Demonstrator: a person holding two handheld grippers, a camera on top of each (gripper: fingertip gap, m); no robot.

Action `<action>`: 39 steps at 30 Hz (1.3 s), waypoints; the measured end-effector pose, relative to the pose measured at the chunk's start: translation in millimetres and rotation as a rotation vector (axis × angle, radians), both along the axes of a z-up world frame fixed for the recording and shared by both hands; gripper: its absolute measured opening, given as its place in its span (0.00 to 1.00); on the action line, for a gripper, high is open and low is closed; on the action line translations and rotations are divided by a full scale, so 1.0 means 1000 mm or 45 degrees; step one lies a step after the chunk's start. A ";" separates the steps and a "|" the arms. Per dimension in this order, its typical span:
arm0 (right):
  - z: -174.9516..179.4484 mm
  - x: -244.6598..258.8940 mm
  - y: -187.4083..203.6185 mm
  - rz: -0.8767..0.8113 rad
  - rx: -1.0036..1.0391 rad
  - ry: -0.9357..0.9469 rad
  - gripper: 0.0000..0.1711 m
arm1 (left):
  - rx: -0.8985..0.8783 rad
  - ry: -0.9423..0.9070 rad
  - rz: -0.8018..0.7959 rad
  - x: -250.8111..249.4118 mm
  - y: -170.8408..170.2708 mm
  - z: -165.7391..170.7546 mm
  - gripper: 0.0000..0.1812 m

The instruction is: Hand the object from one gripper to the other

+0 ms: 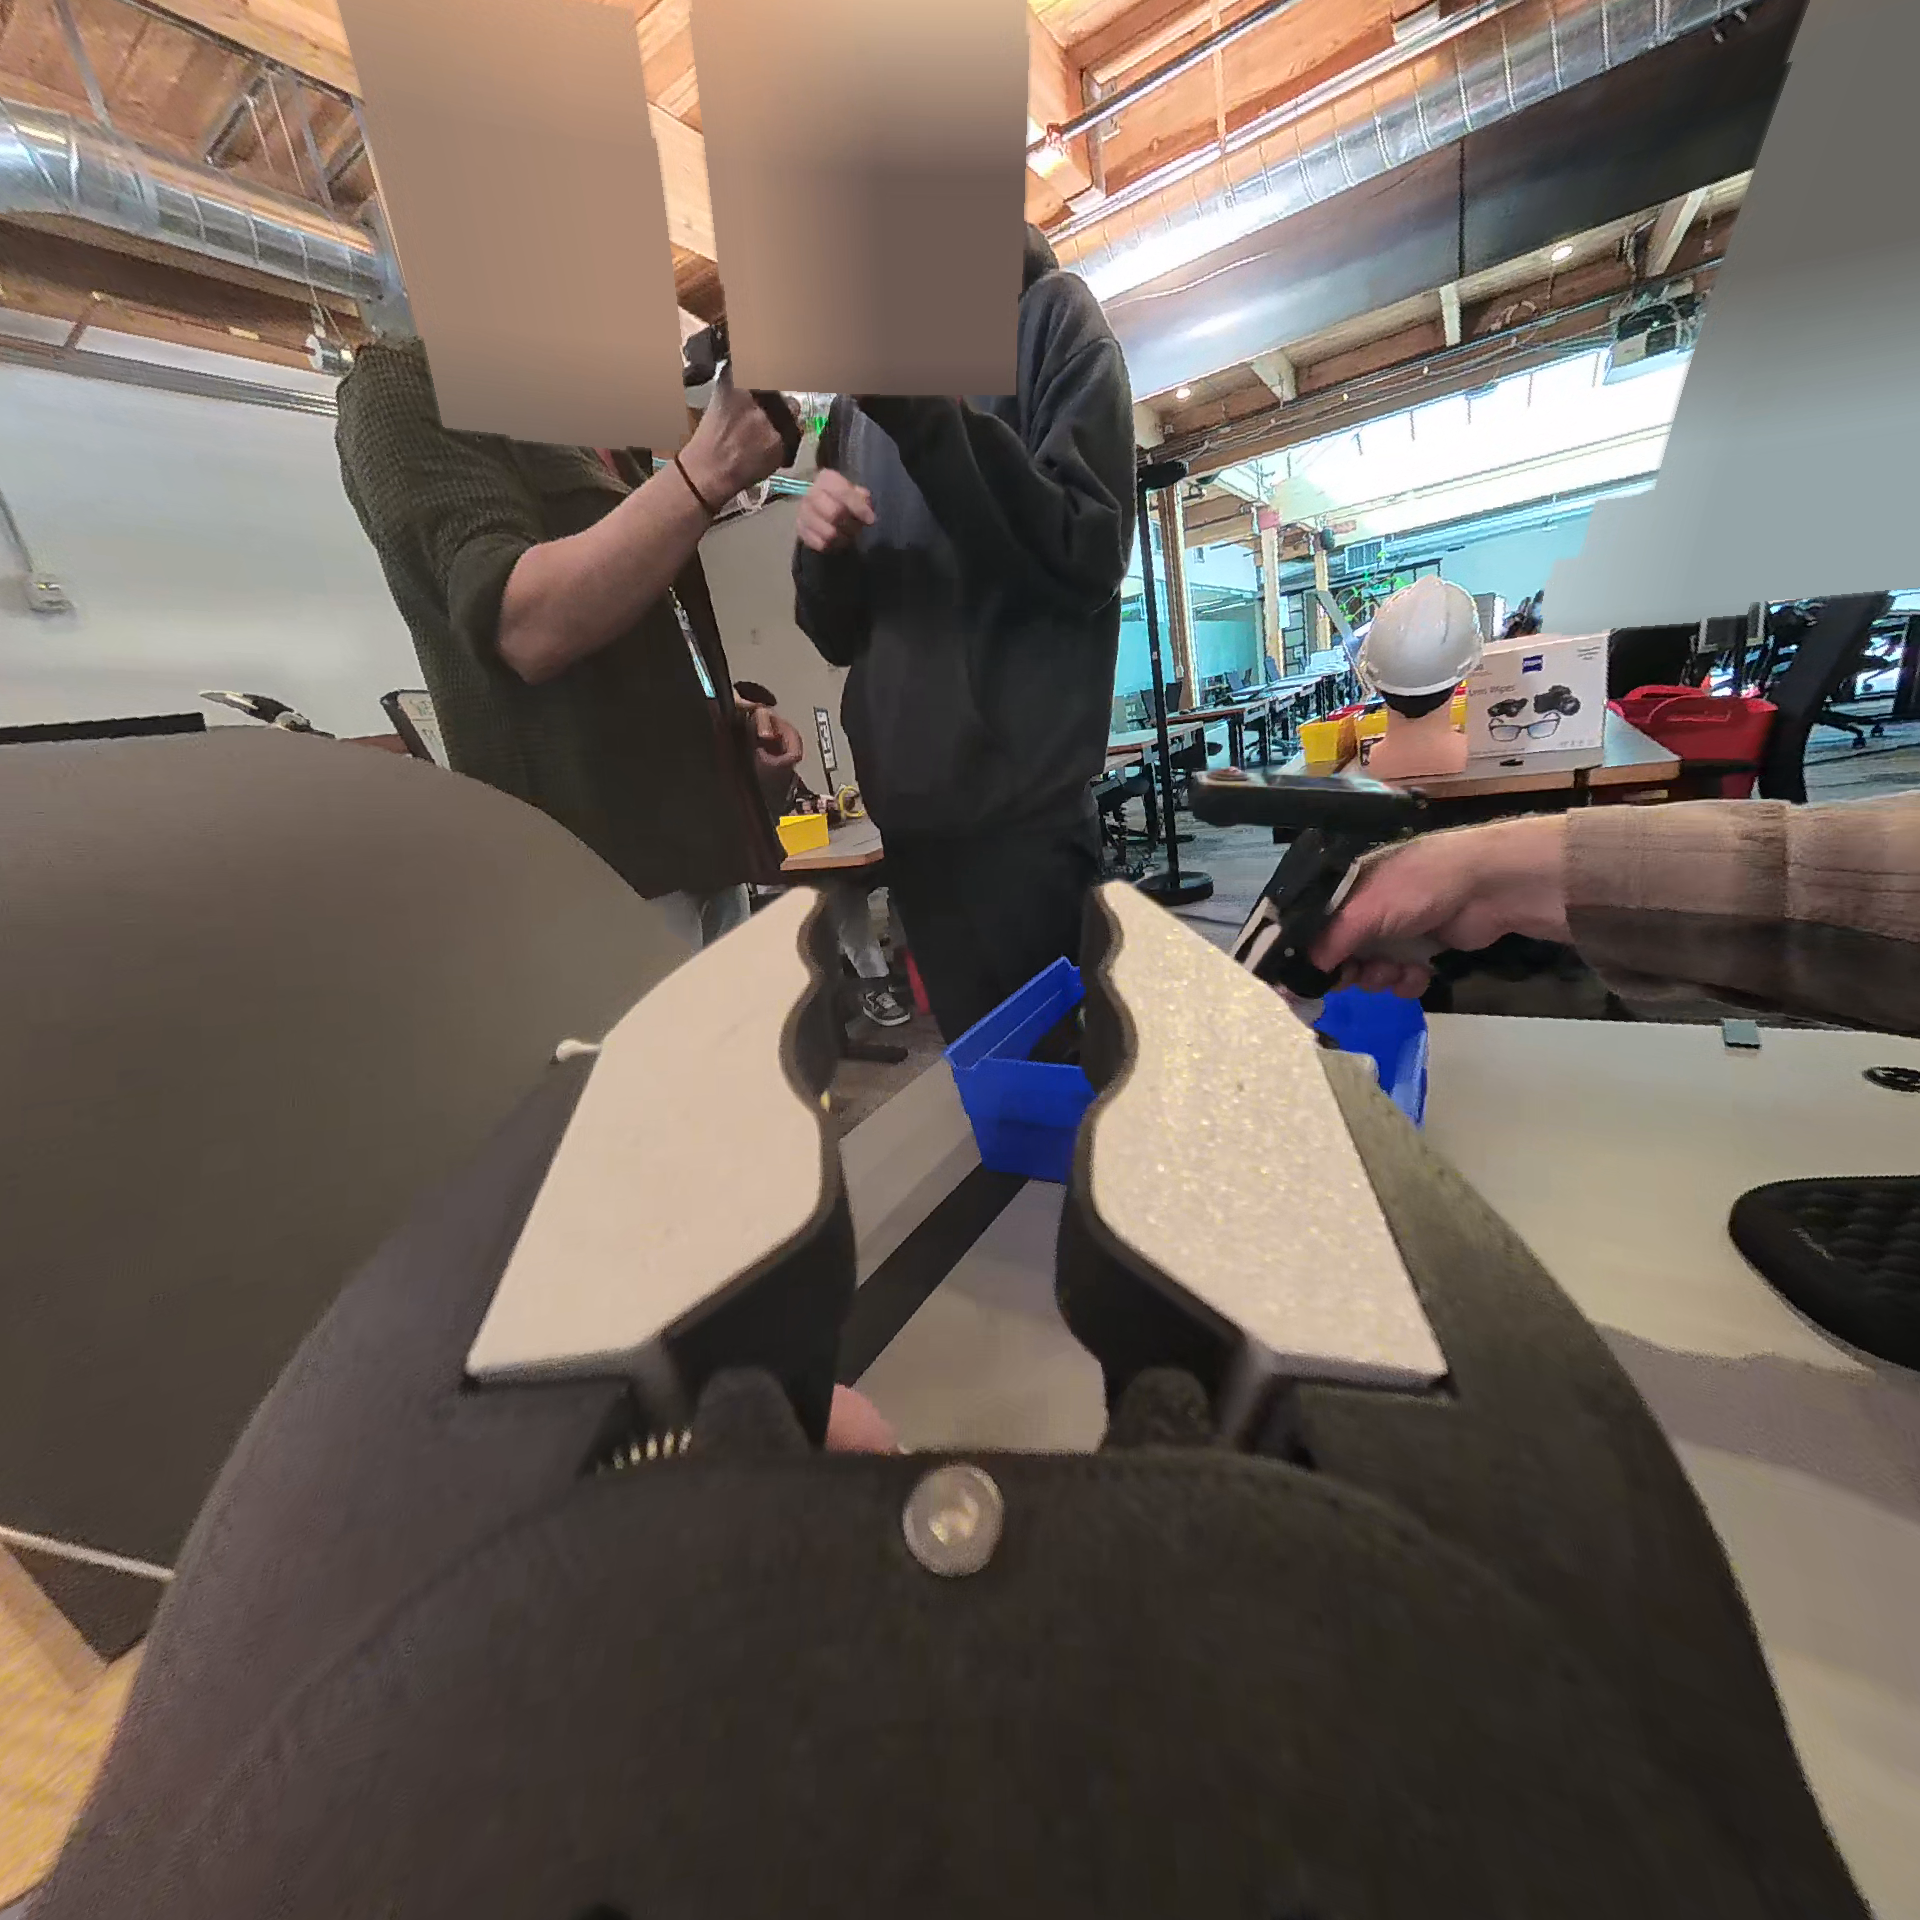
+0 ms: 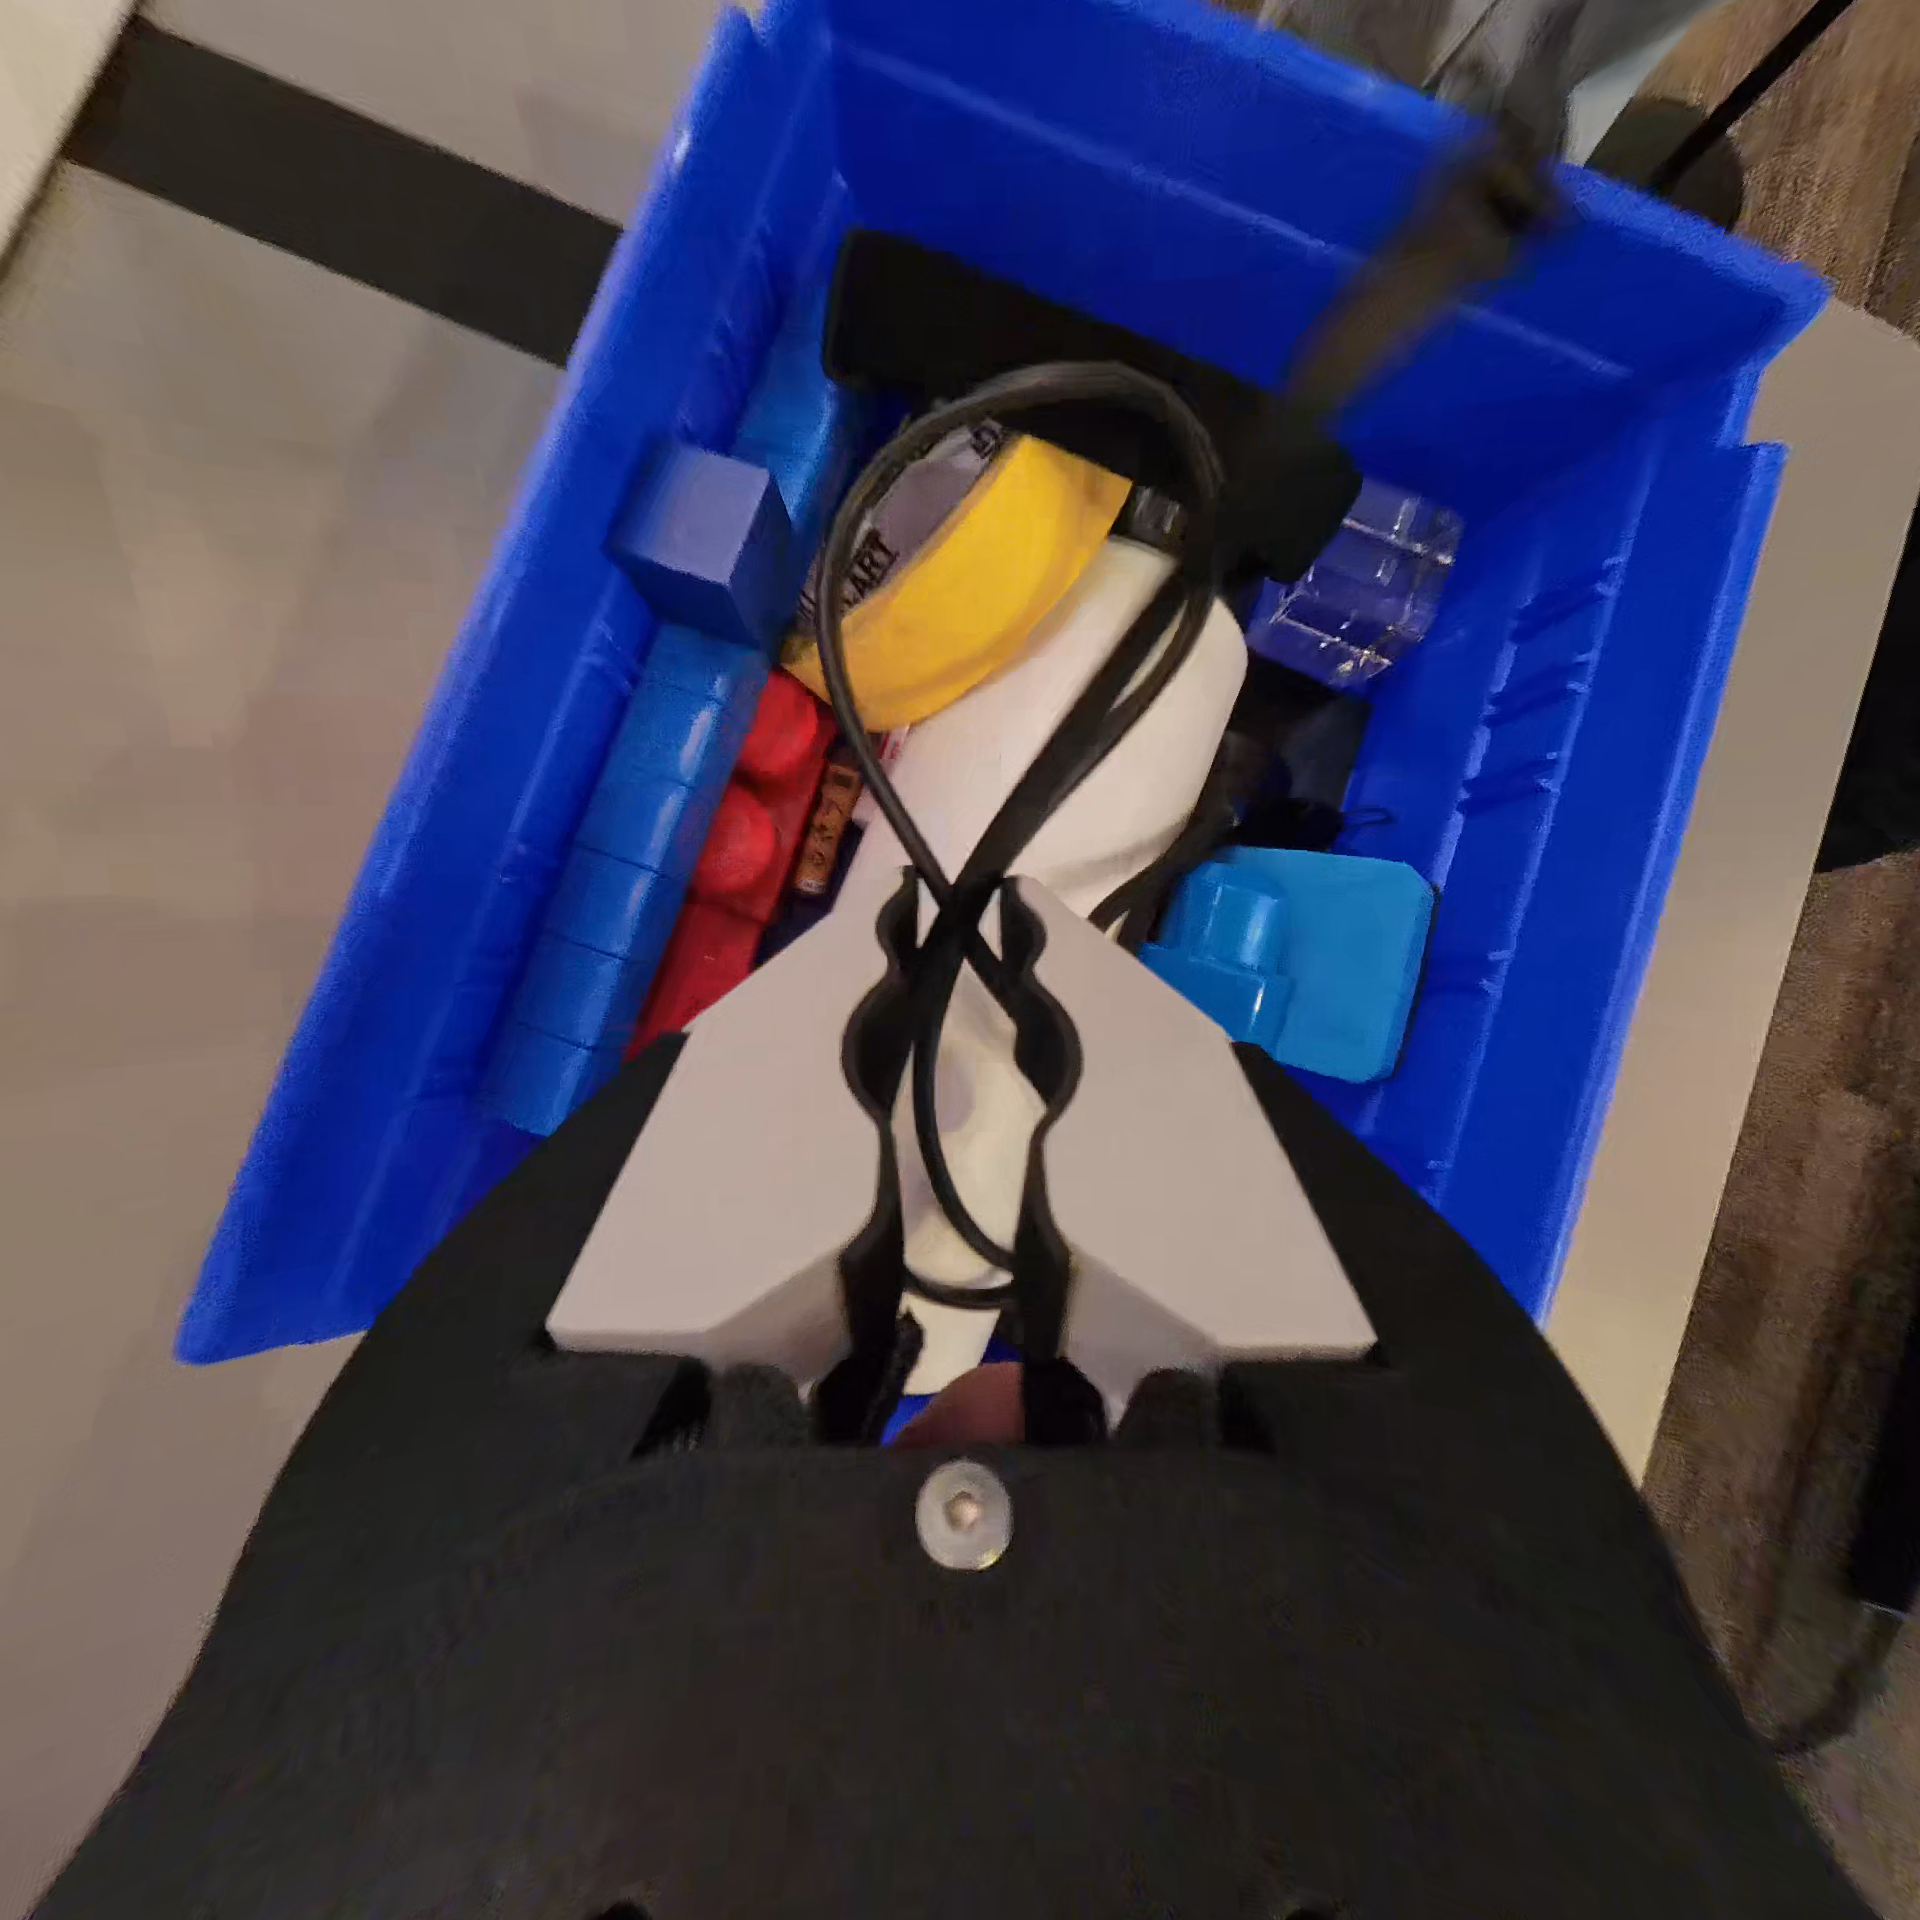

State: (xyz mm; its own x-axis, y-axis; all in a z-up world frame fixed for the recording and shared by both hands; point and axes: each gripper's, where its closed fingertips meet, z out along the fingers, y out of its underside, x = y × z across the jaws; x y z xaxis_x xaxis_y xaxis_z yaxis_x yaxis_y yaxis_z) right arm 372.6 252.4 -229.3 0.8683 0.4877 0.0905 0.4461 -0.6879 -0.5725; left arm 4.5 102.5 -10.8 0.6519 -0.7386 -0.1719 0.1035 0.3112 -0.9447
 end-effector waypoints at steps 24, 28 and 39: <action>0.273 -0.097 -0.079 0.542 1.354 0.414 0.38 | 0.061 0.338 0.272 -0.011 0.020 -0.019 0.28; 0.284 -0.099 -0.097 0.643 1.531 0.537 0.36 | 0.044 0.322 0.258 -0.006 0.023 -0.024 0.27; 0.279 -0.061 -0.098 0.602 1.613 0.793 0.35 | 0.010 0.298 0.261 -0.005 0.031 -0.034 0.27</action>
